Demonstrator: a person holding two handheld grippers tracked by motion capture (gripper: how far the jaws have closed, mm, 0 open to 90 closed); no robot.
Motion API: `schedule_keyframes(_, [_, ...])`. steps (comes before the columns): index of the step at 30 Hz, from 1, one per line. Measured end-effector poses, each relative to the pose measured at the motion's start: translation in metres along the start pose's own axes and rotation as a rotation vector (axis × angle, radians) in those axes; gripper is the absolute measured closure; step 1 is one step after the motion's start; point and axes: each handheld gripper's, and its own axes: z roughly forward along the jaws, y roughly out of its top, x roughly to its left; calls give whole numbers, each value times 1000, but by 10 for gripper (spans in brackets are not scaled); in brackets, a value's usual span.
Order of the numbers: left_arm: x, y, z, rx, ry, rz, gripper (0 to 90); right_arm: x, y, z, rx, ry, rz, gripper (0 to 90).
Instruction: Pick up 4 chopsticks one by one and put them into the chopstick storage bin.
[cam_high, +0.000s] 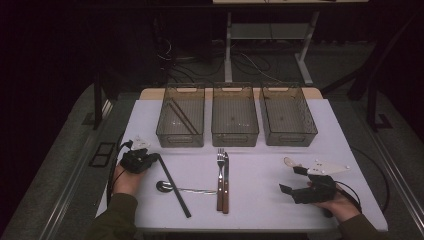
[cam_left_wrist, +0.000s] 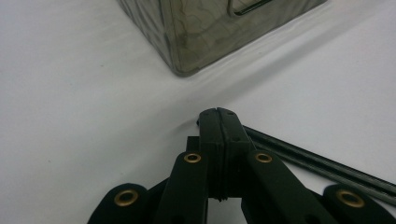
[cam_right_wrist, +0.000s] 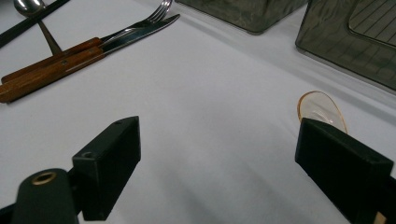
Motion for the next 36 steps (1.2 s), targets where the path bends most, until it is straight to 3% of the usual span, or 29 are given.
schedule_keyframes(12, [-3, 7, 8, -11, -47, -11, 893, 0, 0, 2, 9, -1, -7, 140])
schedule_keyframes(36, [-24, 26, 21, 19, -126, 49, 893, 2, 0, 3, 20, 3, -17, 140])
